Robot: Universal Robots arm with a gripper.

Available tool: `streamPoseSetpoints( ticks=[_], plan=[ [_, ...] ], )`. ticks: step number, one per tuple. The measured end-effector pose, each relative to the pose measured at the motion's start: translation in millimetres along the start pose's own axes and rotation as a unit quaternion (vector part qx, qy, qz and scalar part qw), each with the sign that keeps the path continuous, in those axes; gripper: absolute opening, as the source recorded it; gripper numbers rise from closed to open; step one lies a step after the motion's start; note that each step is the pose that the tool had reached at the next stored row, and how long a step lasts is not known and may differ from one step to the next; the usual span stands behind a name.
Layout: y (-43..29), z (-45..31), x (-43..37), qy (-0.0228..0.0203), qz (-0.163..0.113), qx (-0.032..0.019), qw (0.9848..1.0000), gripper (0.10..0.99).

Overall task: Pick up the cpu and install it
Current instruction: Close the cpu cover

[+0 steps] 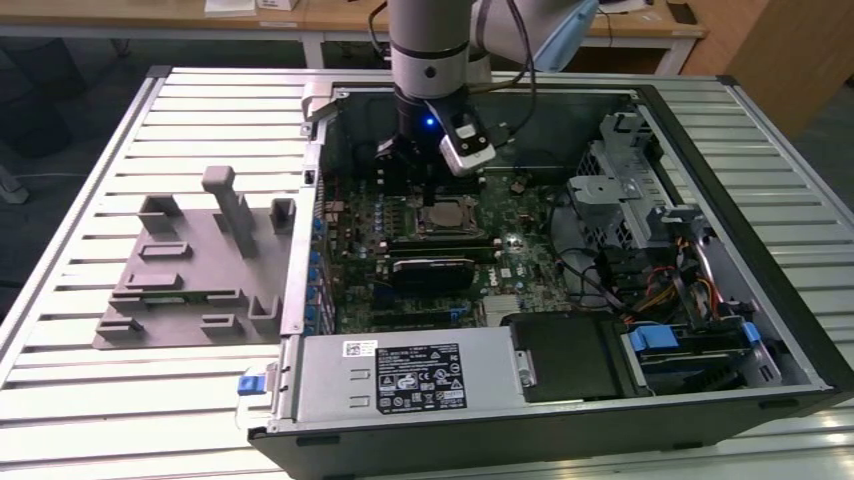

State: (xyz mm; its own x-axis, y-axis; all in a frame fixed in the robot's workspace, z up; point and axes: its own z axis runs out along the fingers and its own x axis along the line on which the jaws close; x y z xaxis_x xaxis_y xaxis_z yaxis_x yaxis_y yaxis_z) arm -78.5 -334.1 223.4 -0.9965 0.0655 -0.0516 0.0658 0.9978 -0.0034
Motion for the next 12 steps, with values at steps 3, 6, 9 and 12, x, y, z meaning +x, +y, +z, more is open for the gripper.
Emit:
streamPoseSetpoints(
  ticks=[3, 6, 9, 12],
  plan=[
    [0.0, 0.0, 0.0, -0.0001, 0.0, -0.0002, 1.0, 0.106],
    [0.0, 0.4, -8.4, 0.0003, 0.0, -0.0001, 1.0, 0.106],
    [-0.5, 1.0, -21.4, 0.0016, 0.0, 0.0, 1.0, 0.106],
    [-0.7, 1.5, -30.8, 0.0029, 0.0, 0.0001, 1.0, 0.106]
  ],
)
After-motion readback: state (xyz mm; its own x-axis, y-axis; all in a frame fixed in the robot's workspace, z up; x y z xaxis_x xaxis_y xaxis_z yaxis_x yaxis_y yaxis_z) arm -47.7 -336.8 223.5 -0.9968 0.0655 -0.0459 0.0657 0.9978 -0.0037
